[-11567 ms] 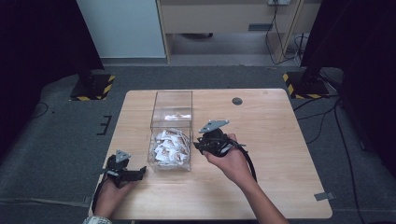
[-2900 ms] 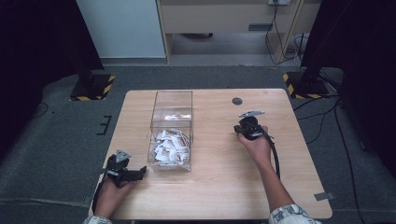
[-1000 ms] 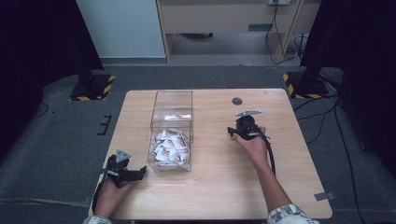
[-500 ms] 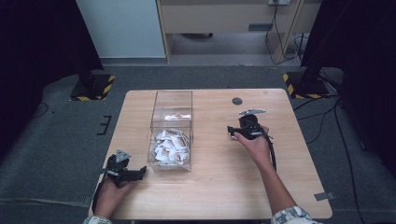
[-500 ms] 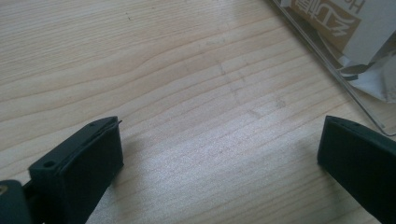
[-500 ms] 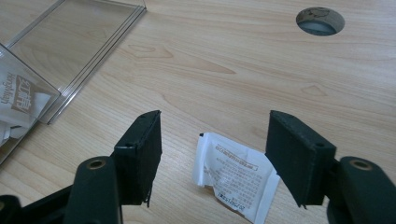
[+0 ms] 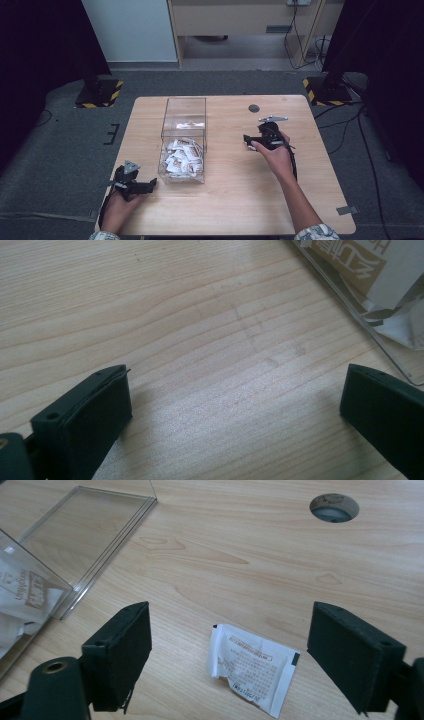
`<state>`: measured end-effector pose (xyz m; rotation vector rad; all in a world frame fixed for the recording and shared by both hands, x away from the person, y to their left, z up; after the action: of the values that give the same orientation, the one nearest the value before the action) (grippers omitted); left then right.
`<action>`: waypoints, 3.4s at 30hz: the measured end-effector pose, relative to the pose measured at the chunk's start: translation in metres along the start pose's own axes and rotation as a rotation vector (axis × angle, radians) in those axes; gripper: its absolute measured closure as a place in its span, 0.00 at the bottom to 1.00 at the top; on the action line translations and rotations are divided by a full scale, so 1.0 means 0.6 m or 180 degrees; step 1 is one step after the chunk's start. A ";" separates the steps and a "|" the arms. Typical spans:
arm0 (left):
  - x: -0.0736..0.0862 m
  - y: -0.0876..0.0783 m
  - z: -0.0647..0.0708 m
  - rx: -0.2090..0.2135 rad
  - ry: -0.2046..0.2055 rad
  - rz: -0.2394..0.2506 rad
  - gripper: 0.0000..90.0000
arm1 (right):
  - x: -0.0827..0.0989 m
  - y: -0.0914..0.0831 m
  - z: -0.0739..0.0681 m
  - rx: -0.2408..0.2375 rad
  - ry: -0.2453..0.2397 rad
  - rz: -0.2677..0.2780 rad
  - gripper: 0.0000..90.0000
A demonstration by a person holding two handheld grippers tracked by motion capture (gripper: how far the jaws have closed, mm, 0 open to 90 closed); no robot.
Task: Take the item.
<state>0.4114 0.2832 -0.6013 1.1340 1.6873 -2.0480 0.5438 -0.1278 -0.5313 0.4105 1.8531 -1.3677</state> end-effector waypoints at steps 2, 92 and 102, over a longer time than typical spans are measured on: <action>0.000 0.000 0.000 0.0000 0.0000 0.0000 0.00 | 0.001 -0.002 0.000 -0.0051 0.0020 -0.0023 0.18; 0.001 -0.001 0.001 -0.0002 0.0002 -0.0004 0.00 | 0.215 -0.063 -0.081 -0.0280 -0.0424 -0.0353 0.05; 0.001 -0.001 0.001 -0.0002 0.0002 -0.0003 0.00 | 0.218 -0.054 -0.086 -0.0132 -0.0578 -0.0236 0.03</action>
<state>0.4104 0.2828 -0.6014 1.1339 1.6892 -2.0478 0.4181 -0.1167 -0.6013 0.1910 1.7584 -1.3661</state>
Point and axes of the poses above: each handheld gripper's, and its own axes: y roughly forward along the jaws, x roughly out of its underside, z roughly to its right, the point moved 9 cm from there along y, roughly forward along the jaws, and after that the axes turned 2 degrees about x, right-handed, at the moved point
